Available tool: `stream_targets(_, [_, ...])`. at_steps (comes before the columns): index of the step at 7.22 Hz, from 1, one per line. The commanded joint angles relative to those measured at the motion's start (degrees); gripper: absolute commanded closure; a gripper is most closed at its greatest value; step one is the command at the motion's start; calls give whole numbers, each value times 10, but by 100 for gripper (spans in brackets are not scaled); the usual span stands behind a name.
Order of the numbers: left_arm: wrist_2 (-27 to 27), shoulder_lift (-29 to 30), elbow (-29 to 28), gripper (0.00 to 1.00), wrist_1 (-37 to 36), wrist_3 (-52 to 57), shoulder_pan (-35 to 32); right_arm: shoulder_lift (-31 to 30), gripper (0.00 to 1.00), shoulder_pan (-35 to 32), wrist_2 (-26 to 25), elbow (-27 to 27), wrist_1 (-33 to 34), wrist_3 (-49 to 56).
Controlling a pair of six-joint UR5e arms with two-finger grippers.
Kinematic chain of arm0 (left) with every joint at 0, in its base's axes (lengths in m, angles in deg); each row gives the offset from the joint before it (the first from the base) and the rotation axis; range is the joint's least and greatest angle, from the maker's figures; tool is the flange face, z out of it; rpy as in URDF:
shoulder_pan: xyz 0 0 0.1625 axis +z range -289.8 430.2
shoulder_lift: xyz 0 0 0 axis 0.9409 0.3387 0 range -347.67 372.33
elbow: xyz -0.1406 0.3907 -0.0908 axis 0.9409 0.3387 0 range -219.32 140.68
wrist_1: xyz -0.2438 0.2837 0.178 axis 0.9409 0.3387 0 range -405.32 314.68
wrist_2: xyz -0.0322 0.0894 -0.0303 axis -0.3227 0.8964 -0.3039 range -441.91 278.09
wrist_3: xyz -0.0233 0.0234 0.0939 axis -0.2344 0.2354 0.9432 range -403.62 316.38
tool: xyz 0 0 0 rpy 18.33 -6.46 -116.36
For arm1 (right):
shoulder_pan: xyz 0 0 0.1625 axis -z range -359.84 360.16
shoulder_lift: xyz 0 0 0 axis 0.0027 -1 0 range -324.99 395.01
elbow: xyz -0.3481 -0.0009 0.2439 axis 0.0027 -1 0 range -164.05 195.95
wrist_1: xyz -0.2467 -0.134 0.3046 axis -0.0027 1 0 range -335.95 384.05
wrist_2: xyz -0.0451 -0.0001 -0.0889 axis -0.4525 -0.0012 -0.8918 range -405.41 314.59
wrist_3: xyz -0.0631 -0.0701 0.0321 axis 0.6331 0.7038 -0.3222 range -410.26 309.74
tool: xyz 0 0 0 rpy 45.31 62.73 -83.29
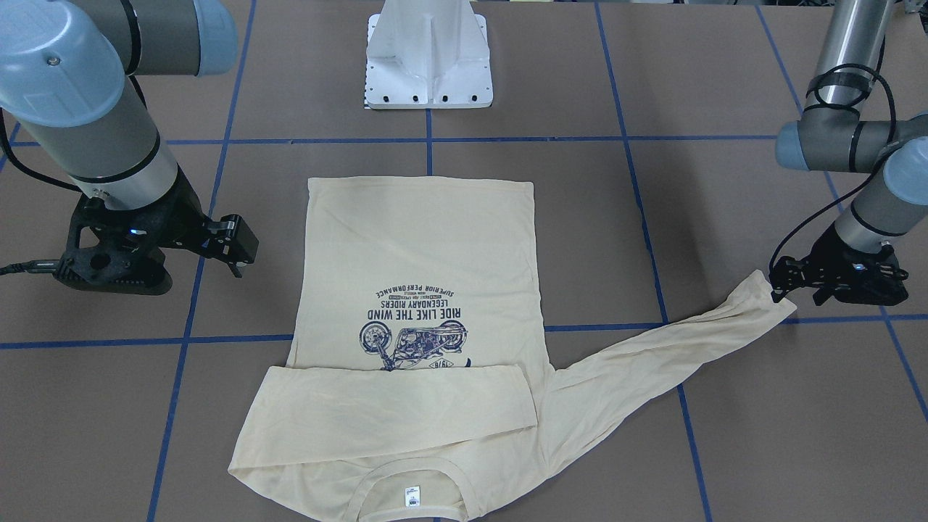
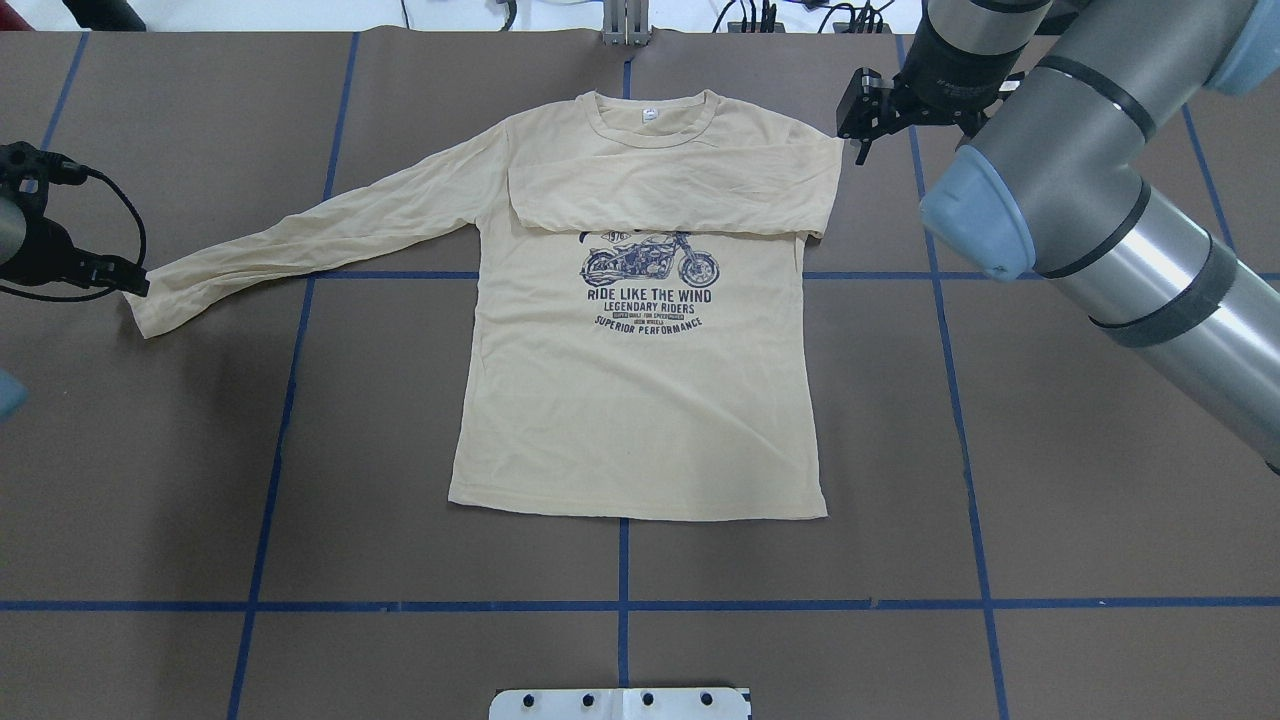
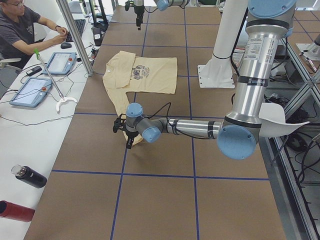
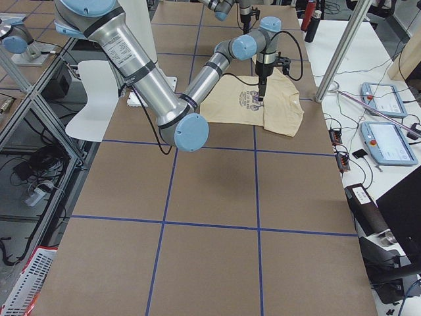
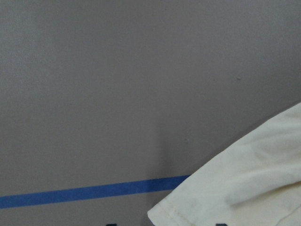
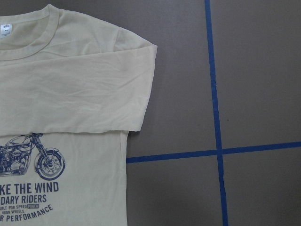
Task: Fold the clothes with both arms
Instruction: 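Position the left gripper at the far sleeve cuff and grasp it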
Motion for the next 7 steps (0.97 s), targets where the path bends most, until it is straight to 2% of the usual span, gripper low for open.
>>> stream_targets(1, [0, 3, -2, 23, 1, -2, 2, 0, 0, -2, 0, 0, 1, 0])
stream_targets(7, [0, 15, -21, 22, 1, -2, 4, 0, 0, -8, 1, 0, 1, 1])
